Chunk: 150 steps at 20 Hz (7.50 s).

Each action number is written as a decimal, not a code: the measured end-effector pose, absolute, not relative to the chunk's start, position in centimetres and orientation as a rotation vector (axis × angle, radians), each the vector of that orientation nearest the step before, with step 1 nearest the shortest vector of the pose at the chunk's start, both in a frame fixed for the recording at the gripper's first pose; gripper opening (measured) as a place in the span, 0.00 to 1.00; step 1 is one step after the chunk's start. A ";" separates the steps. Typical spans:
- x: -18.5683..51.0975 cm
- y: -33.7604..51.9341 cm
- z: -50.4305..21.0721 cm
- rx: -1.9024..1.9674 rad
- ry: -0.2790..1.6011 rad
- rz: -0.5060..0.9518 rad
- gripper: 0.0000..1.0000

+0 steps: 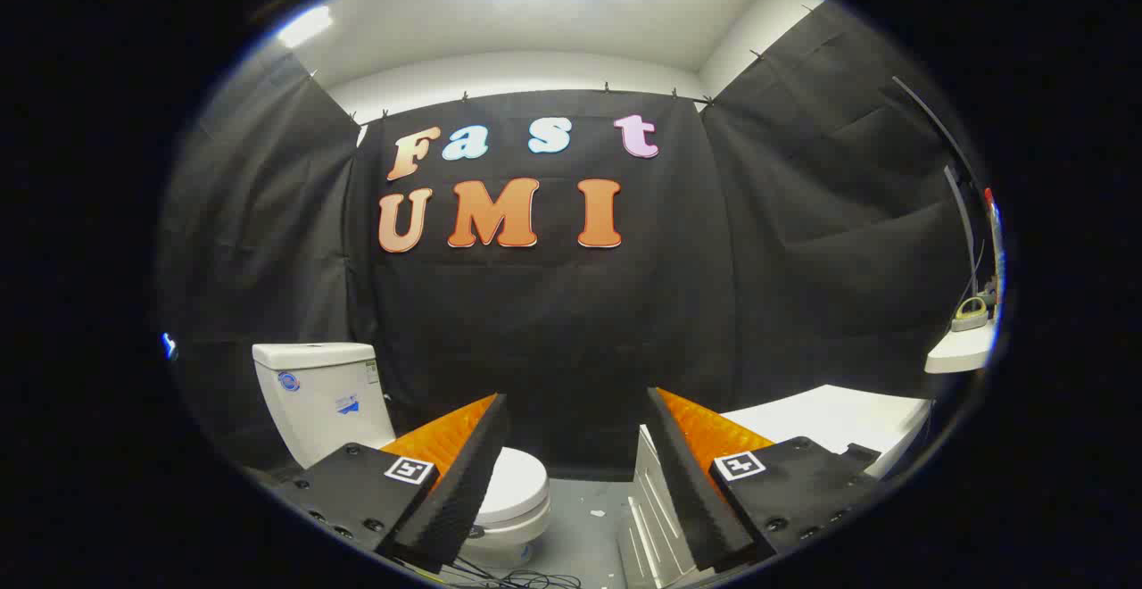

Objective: Open the toilet lid.

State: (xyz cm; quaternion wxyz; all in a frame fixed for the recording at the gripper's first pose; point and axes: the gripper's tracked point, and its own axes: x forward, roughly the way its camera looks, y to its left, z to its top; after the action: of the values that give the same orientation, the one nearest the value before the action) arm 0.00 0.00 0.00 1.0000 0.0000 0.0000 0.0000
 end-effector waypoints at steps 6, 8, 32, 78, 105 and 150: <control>0.1 0.3 -0.1 0.000 0.005 0.007 0.98; 0.0 0.4 -0.2 -0.001 0.008 0.011 0.98; -0.1 0.4 -0.1 0.002 0.005 0.011 0.98; 6.8 15.2 -29.7 0.858 0.608 0.153 0.98; 6.4 19.3 -41.9 1.058 1.006 0.122 0.61; 11.6 20.1 -31.1 0.734 0.705 -0.006 0.08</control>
State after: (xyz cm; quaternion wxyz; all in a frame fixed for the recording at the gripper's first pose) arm 11.64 20.11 -31.07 0.8734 0.3513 0.3373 -0.0029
